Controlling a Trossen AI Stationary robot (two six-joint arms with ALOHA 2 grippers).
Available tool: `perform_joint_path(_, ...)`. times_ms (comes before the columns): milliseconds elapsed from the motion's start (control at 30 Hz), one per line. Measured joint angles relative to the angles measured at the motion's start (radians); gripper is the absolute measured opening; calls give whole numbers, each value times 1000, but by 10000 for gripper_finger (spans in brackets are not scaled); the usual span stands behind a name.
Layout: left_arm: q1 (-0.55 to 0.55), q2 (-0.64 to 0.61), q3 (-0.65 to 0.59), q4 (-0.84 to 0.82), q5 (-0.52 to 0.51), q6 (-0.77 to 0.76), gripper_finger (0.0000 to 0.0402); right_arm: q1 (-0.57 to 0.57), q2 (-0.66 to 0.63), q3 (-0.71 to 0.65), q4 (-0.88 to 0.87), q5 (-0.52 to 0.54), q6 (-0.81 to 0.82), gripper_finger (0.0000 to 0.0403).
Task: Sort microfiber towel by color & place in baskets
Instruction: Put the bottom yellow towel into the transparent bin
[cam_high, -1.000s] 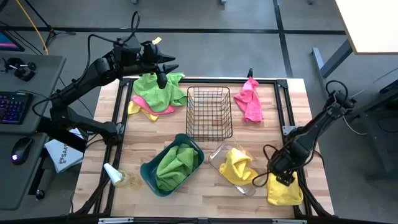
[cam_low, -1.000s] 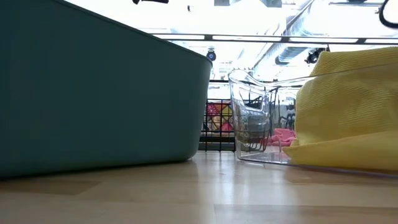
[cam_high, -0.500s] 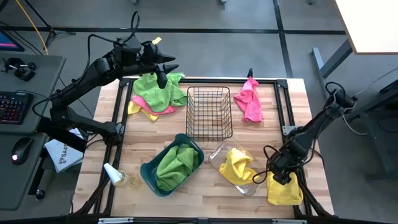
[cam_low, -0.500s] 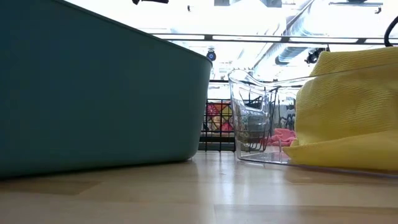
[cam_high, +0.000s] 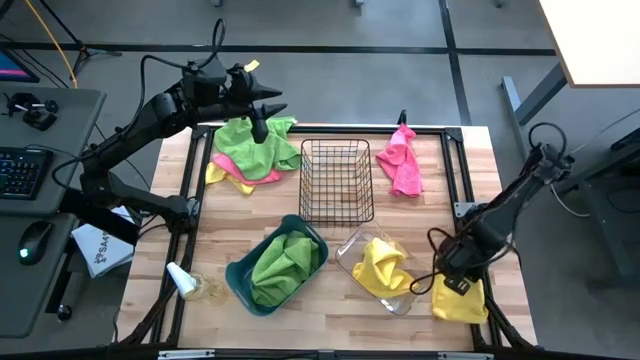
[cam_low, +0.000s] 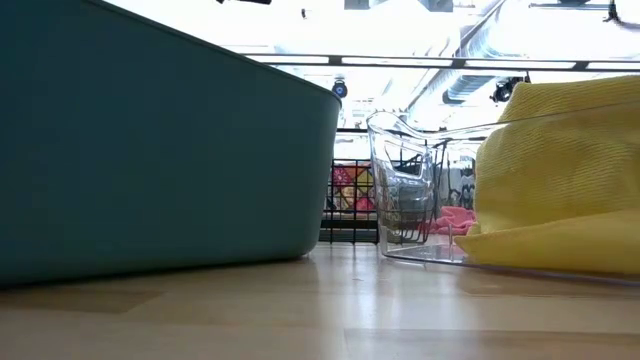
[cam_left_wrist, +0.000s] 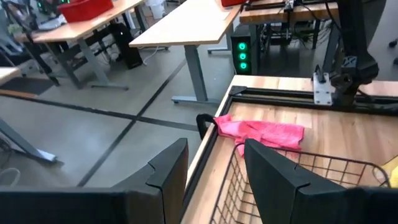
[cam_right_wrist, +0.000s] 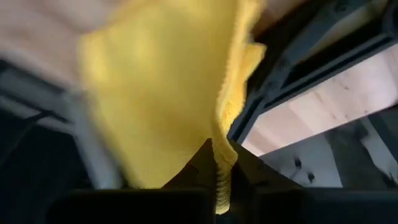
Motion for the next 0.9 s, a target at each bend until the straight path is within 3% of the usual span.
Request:
perform_joint_path(133,13,-1,0,19,-3,14,147,-20,-10,256,-179,129,-59,9)
perform_joint_path(267,21,1,0,75,-2,13,147,-48,-12,503,-310,416,-55,3)
perform_joint_path(400,21,3,1,120,-2,13,147,-84,-12,682,-261,802,-106,3)
perform_joint_path(500,21,3,1,131,-2,13,147,-126,-12,747,-142,970,-239,2)
perform_joint_path(600,21,3,1,129,-2,-5,147,-187,-6,743,61,978,-406,1)
perform_joint_path(767,21,3,1,129,-2,-12,147,-267,31,685,438,778,-653,1)
perform_joint_path(900,21,3,1,129,-2,-12,147,-280,61,683,428,688,-628,1)
